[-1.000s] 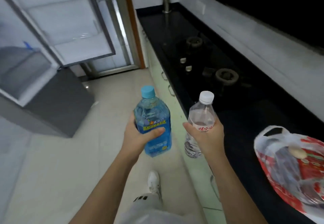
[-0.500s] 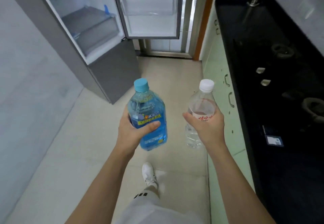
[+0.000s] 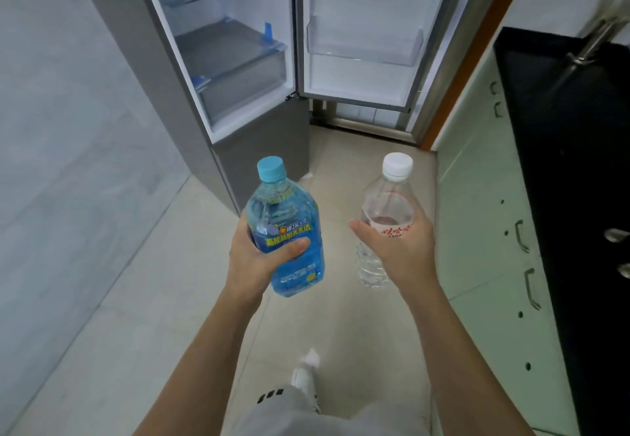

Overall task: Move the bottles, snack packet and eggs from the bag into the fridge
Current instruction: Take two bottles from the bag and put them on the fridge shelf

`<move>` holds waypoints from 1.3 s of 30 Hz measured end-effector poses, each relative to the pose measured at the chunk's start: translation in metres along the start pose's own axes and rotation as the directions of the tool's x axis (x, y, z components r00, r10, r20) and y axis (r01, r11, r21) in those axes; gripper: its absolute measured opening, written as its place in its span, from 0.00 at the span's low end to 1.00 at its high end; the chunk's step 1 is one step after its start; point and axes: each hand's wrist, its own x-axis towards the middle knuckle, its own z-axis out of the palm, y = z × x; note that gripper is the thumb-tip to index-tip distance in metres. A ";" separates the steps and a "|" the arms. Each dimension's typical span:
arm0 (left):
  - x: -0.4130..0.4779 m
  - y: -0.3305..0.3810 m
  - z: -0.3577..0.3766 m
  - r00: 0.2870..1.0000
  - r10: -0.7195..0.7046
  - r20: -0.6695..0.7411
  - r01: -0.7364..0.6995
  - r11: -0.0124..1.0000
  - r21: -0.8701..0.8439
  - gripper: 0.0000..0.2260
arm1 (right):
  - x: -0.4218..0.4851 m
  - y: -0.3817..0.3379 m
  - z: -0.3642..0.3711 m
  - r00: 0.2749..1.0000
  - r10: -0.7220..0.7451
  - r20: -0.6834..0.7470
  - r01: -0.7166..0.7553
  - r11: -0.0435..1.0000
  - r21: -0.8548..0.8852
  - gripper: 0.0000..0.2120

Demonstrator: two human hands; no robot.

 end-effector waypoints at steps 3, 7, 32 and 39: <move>0.026 0.005 -0.013 1.000 -0.008 -0.010 0.008 1.000 0.011 0.35 | 0.023 -0.003 0.024 1.000 -0.003 0.016 0.003 1.000 0.002 0.34; 0.055 0.009 -0.027 0.999 -0.003 -0.052 0.003 1.000 0.001 0.35 | 0.053 -0.007 0.049 0.999 0.006 0.040 -0.006 1.000 -0.003 0.33; 0.369 0.059 0.021 0.942 0.134 -0.307 -0.125 0.991 0.046 0.35 | 0.419 -0.053 0.133 0.916 -0.204 0.346 0.196 0.979 0.057 0.33; 0.416 0.068 0.019 0.907 0.157 -0.391 -0.155 0.987 0.038 0.36 | 0.478 -0.053 0.168 0.881 -0.224 0.416 0.209 0.974 0.082 0.31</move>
